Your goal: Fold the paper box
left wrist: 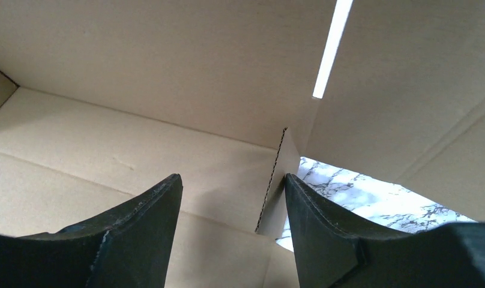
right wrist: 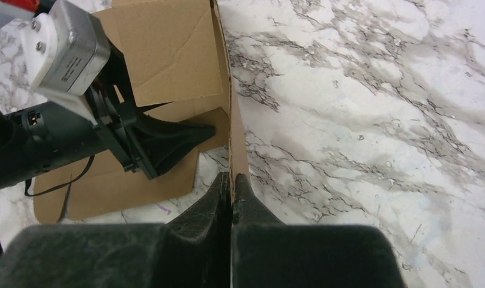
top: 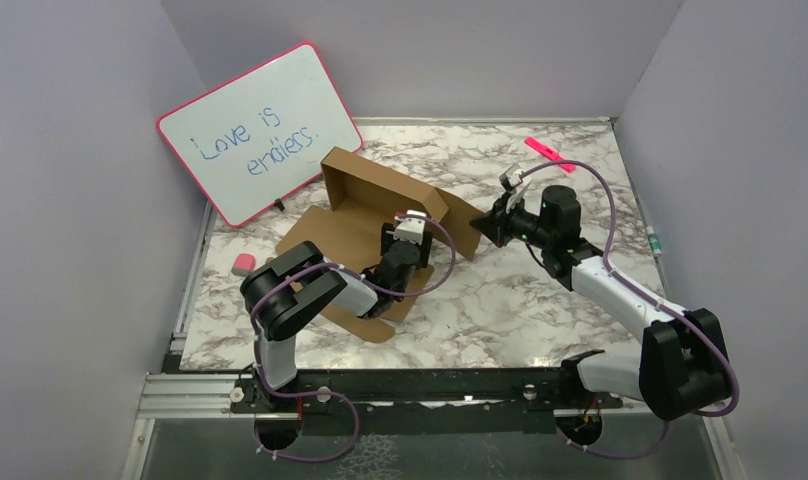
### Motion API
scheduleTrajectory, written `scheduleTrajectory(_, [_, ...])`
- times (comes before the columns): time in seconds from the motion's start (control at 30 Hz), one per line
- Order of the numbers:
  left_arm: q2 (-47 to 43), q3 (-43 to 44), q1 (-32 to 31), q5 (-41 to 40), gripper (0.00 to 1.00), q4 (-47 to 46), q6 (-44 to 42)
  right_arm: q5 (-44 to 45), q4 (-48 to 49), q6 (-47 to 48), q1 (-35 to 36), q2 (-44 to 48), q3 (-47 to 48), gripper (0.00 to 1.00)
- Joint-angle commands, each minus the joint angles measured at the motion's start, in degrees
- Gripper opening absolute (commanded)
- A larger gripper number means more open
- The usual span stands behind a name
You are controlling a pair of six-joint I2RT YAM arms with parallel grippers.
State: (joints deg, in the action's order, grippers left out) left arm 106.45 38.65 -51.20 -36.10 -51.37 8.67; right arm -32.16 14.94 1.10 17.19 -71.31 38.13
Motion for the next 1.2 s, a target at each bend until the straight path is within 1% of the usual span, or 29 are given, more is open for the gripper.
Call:
scheduleTrajectory(0.0, [-3.1, -1.8, 2.7, 5.0, 0.64, -1.2, 4.7, -3.8, 2.1, 0.0, 0.0, 1.4, -0.2, 0.03])
scheduleTrajectory(0.13, [-3.0, -2.3, 3.9, 8.3, 0.64, -1.2, 5.5, -6.1, 2.3, -0.3, 0.0, 1.2, 0.3, 0.09])
scheduleTrajectory(0.23, [-2.0, -3.1, 4.5, 9.6, 0.64, -1.1, 7.3, -3.7, 2.4, -0.9, -0.1, 2.4, 0.4, 0.17])
scheduleTrajectory(0.37, [-1.7, -4.4, 5.1, 11.6, 0.64, -0.9, 10.1, 0.9, 4.3, -2.9, 0.0, 6.3, -1.0, 0.34])
scheduleTrajectory(0.47, [-1.5, -5.0, 5.2, 12.4, 0.65, -0.6, 11.0, 2.3, 4.2, -3.1, -0.1, 9.0, -0.8, 0.42])
scheduleTrajectory(0.53, [-1.3, -5.1, 5.4, 13.0, 0.65, -0.4, 11.6, 6.2, 3.7, -2.8, -0.1, 10.1, -0.7, 0.44])
scheduleTrajectory(0.63, [-1.0, -5.3, 5.7, 14.2, 0.66, -0.2, 12.5, 19.5, 1.7, -2.9, -0.2, 9.2, -0.8, 0.44])
scheduleTrajectory(0.7, [-0.8, -5.5, 5.9, 14.7, 0.66, -0.2, 12.9, 22.8, 0.3, -2.4, -0.2, 7.3, -0.5, 0.44])
scheduleTrajectory(0.77, [-0.7, -5.7, 6.0, 15.3, 0.67, -0.2, 13.4, 20.9, -0.4, -1.8, -0.2, 4.7, 0.2, 0.45])
scheduleTrajectory(0.9, [-0.5, -6.1, 6.5, 16.7, 0.67, -0.2, 14.4, 12.8, -2.5, 0.1, -0.2, -2.8, 2.9, 0.47])
scheduleTrajectory(1.1, [0.1, -6.6, 7.1, 18.4, 0.68, -0.1, 15.6, 2.8, 1.0, -0.9, -0.1, -9.7, 3.0, 0.47])
scheduleTrajectory(1.17, [0.6, -6.6, 7.2, 19.1, 0.68, -0.2, 16.0, -0.6, 2.8, -3.6, 0.0, -11.6, 3.2, 0.47])
